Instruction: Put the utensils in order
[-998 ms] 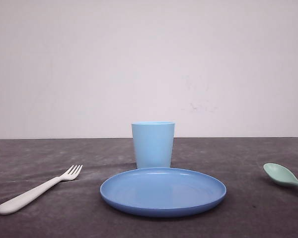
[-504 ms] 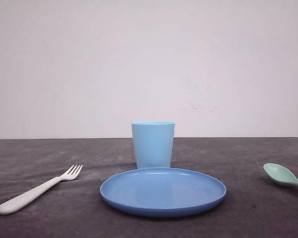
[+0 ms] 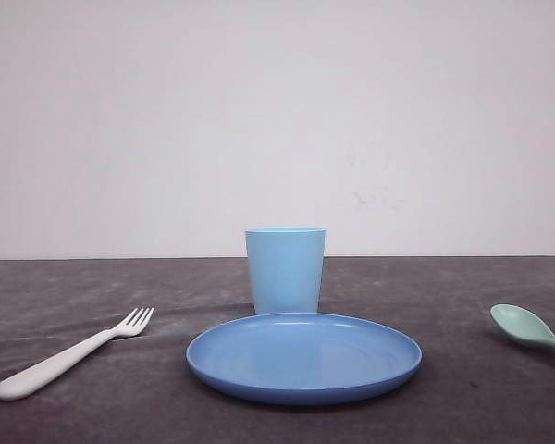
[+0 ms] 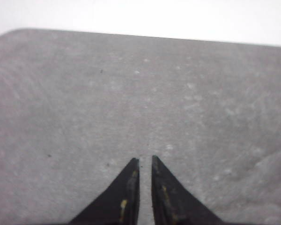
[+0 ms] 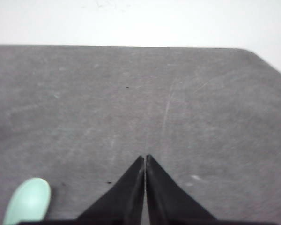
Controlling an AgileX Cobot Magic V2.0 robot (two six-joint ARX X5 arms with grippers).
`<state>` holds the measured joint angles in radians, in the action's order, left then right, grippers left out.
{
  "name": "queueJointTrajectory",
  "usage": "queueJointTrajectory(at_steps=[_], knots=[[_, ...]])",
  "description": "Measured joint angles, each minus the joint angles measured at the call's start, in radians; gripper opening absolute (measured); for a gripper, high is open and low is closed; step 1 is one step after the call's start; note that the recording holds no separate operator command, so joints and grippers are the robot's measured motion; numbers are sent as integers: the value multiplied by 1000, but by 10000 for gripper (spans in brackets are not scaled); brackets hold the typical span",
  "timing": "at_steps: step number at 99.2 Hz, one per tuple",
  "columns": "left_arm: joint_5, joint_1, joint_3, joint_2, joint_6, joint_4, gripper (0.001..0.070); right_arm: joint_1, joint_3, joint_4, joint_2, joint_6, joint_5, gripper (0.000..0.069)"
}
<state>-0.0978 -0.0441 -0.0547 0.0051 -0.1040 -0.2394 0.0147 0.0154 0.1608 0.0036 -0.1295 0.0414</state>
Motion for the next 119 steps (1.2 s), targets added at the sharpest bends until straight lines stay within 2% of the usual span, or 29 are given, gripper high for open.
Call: queueJointTrajectory(at_steps=[27,41,53,64,77,90,109,114,119], knots=[[2,0,0,0,-153,0,21,0,0,-28,0,-173,21,4],[73,0,0,0,-229,-2,21,0,13,-21,1,-269,41,4],[111,0,-18,32,-284,-30,21,0,116,29,61,-341,39,4],[116,0,-121,111,-313,-68,21,0,284,84,177,-335,40,4],[122,0,-317,239,-302,-101,21,0,496,209,369,-250,64,4],[122,0,-516,412,-233,-224,21,-4,678,351,544,-135,90,4],[123,0,-674,595,-146,-315,25,-43,764,470,654,-27,118,4],[124,-5,-678,618,-138,-316,48,-55,764,479,664,-16,123,7],[125,-13,-678,632,-130,-327,114,-66,764,481,672,-7,124,47]])
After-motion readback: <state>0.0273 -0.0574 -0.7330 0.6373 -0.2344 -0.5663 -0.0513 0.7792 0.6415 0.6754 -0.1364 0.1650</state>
